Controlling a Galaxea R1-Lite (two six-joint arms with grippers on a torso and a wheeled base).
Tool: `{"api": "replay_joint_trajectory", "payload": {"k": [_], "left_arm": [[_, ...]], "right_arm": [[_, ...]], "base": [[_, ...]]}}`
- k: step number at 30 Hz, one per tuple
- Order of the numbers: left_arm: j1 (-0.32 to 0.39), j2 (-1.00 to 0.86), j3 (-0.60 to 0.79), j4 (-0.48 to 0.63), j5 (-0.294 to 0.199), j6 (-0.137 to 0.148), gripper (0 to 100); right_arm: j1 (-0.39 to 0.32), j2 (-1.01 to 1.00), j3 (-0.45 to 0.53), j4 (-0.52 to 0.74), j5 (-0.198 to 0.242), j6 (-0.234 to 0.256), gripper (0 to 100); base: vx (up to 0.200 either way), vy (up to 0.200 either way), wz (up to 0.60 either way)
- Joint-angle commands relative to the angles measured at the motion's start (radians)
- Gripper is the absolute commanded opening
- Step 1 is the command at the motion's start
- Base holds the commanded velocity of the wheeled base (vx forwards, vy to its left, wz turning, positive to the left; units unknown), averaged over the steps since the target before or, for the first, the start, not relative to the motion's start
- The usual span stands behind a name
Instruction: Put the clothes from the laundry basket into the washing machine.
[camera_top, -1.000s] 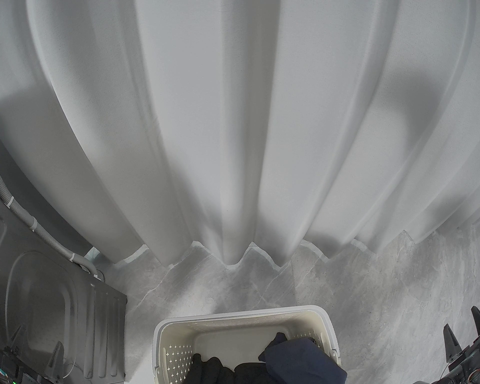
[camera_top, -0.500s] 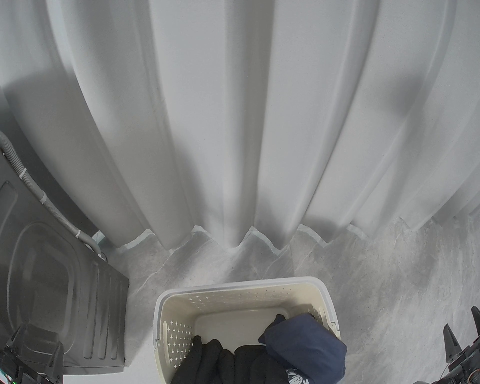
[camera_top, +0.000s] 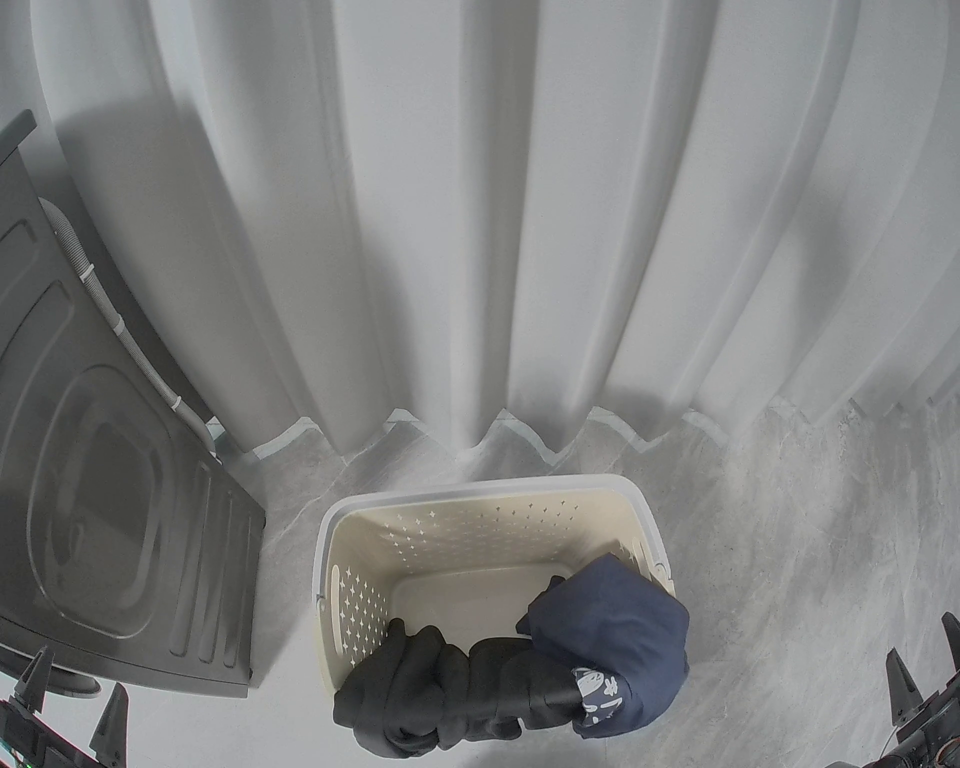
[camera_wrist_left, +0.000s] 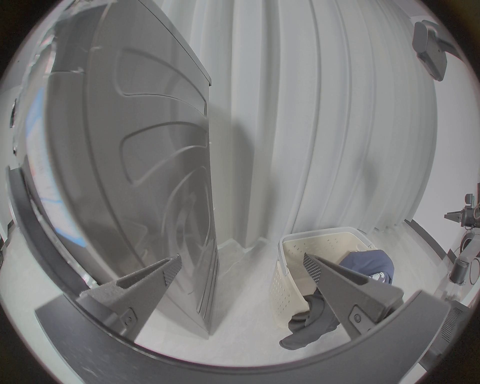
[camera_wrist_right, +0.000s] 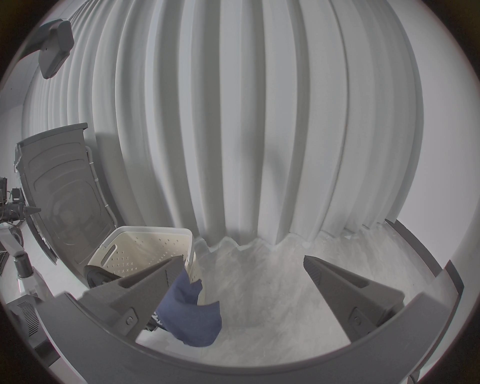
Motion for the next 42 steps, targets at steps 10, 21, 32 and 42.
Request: {"api": "replay_joint_trajectory", "payload": {"k": [10, 21, 32, 42], "left_arm": [[-0.001, -0.010, 0.015, -0.001, 0.001, -0.001, 100], [-0.001, -0.010, 0.015, -0.001, 0.001, -0.001, 100], [0.000, -0.010, 0.015, -0.001, 0.001, 0.000, 100], [0.000, -0.010, 0.015, -0.001, 0.001, 0.002, 100]], "right_arm": [[-0.001, -0.003, 0.018, -0.001, -0.001, 0.000, 100], [0.001, -0.003, 0.016, -0.001, 0.001, -0.001, 100], [0.001, -0.004, 0.016, -0.001, 0.002, -0.001, 100], [0.001, -0.004, 0.016, 0.001, 0.004, -0.001, 100]], "base": [[-0.200, 0.000, 0.00], [-0.200, 0.000, 0.00], [-0.200, 0.000, 0.00], [-0.060, 0.020, 0.00]]}}
